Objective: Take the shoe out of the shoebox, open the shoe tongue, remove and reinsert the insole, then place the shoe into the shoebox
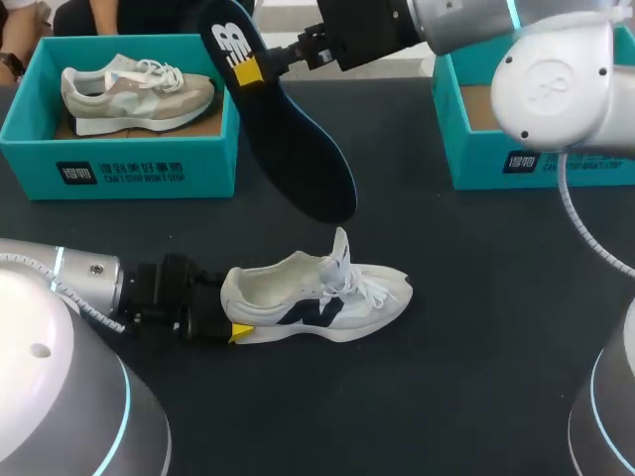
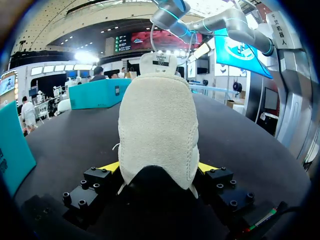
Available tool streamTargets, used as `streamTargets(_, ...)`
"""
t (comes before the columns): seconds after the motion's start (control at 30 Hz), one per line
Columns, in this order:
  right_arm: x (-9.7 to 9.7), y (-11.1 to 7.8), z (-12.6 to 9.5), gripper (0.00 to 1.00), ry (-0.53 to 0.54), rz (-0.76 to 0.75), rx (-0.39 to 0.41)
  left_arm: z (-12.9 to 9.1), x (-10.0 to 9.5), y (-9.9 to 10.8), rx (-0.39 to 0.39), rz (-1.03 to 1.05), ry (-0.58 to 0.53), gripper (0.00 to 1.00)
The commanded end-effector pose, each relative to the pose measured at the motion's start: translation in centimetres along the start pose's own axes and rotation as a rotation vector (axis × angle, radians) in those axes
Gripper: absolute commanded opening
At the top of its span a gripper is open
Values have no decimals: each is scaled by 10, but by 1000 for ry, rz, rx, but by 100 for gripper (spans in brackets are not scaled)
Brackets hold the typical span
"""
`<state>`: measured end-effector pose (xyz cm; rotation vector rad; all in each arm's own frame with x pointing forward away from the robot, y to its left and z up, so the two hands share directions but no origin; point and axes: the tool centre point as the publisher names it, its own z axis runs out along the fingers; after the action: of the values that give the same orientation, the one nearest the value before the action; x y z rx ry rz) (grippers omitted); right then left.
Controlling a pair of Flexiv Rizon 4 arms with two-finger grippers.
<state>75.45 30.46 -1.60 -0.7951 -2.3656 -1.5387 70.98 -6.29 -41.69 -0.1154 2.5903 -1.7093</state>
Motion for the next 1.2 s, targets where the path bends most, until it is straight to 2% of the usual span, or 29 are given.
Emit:
streamTargets(0.03, 2, -1, 1, 0, -24, 2, 1, 0, 0, 3, -5, -1, 1, 0)
streamTargets(0.37, 2, -1, 1, 0, -24, 2, 1, 0, 0, 3, -5, -1, 1, 0)
streamTargets(0.47, 1, -2, -5, 0, -18, 16, 26, 0, 0, 3, -5, -1, 1, 0)
streamTargets(0.6, 4, -5, -21, 0, -5, 61, 0, 0, 0, 3, -5, -1, 1, 0)
streamTargets(0.77, 7, -1, -45, 0, -24, 102, -82, 0, 0, 3, -5, -1, 1, 0)
streamTargets(0.93, 16, 3, -70, 0, -20, 149, -105, 0, 0, 3, -5, -1, 1, 0)
streamTargets(1.0, 21, 5, -76, 0, 8, 172, -128, 0, 0, 3, -5, -1, 1, 0)
streamTargets(1.13, 29, 7, -84, 0, 73, 186, -225, 0, 0, 3, -5, -1, 1, 0)
streamTargets(1.2, 33, 6, -89, 0, 92, 194, -235, 0, 0, 3, -5, -1, 1, 0)
